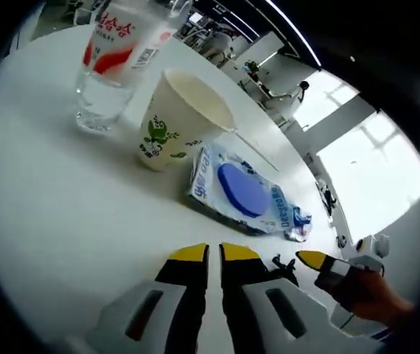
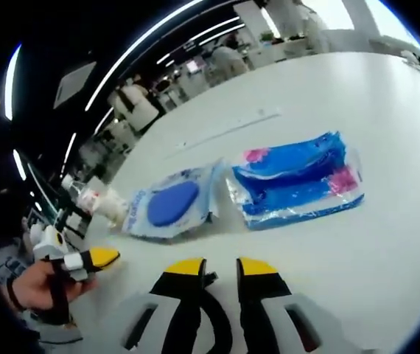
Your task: Arrange the tabletop items into an orderly group along one side of the table until the central work area is clear of visible clutter.
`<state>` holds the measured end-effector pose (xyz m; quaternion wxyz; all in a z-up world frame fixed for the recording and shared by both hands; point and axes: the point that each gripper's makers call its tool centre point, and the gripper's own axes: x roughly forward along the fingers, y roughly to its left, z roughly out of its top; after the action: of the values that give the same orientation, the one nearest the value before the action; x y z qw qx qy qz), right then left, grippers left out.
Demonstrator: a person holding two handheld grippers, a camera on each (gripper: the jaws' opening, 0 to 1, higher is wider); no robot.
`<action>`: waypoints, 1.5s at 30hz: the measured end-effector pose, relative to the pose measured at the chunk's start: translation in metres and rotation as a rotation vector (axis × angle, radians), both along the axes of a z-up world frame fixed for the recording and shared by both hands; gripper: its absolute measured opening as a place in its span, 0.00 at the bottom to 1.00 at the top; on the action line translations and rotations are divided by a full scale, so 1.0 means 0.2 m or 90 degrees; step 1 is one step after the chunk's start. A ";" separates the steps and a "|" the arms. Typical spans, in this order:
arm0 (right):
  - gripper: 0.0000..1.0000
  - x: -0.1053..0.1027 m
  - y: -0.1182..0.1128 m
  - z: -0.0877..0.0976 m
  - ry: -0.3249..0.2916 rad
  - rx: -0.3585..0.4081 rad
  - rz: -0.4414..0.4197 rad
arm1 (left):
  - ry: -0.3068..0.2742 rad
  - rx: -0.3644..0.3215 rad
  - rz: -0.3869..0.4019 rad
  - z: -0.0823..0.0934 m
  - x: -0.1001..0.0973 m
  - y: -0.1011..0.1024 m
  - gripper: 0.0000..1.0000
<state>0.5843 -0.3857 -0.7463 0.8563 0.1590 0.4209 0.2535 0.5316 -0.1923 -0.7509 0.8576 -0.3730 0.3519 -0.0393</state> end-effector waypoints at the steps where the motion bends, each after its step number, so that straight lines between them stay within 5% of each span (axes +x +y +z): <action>1: 0.15 -0.02 -0.01 0.00 0.001 0.000 -0.001 | -0.001 0.002 -0.005 0.00 -0.01 -0.01 0.02; 22: 0.15 -0.21 -0.09 -0.04 0.013 0.004 0.001 | -0.017 0.026 -0.136 0.01 -0.12 -0.37 0.09; 45: 0.14 -0.33 -0.11 -0.07 0.027 0.014 0.002 | -0.012 0.043 -0.202 0.00 -0.18 -0.56 0.08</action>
<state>0.5182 -0.4083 -0.7611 0.8450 0.1728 0.4365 0.2562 0.4962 -0.3043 -0.7515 0.8562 -0.2831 0.3993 -0.1657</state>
